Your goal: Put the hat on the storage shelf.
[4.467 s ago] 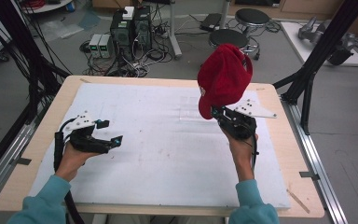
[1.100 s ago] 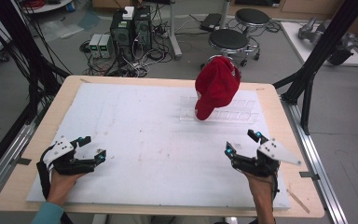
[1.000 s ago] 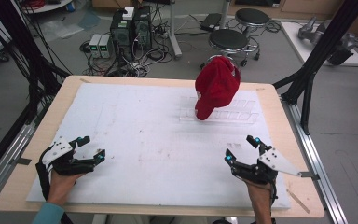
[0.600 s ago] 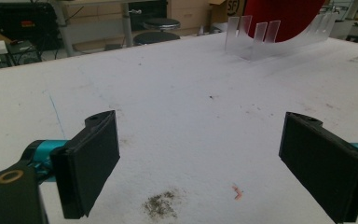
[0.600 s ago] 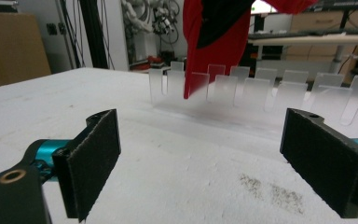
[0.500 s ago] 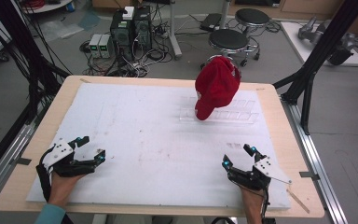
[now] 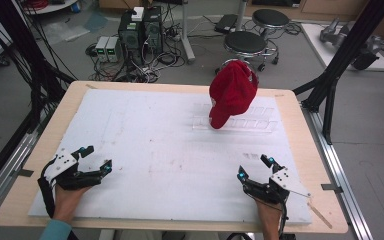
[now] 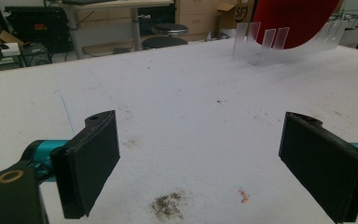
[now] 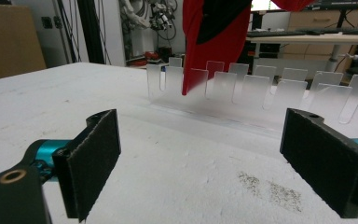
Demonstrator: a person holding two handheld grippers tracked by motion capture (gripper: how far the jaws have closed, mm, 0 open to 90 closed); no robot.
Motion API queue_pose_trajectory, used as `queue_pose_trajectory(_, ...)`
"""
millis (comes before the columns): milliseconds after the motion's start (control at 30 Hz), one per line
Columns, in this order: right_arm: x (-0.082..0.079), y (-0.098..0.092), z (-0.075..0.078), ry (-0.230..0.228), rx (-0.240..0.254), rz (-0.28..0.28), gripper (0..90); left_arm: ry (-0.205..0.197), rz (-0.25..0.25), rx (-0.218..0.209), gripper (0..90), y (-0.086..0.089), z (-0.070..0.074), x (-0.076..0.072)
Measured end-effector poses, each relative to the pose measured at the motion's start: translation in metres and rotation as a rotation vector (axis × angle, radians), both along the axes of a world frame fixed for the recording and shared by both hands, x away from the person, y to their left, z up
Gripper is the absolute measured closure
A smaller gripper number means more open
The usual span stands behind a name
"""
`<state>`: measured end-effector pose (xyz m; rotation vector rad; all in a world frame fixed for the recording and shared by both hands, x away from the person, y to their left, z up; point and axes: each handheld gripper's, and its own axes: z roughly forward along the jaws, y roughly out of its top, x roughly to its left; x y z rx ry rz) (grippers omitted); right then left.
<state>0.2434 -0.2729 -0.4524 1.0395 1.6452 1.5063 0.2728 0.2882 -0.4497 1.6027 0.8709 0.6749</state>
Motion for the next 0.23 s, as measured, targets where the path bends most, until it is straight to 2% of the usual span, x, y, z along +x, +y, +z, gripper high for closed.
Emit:
queue_pose_trajectory(133, 0.0007, 0.0007, 0.0000, 0.002, -0.010, -0.010, 11.1, 0.001, 0.013, 0.012, 12.6, -0.0008, 0.0002, 0.0000)
queue_pose_trajectory(233, 0.0010, 0.0014, 0.0002, 0.007, -0.017, -0.014, 11.1, -0.013, 0.013, 0.003, 12.6, 0.0002, -0.0001, -0.0013)
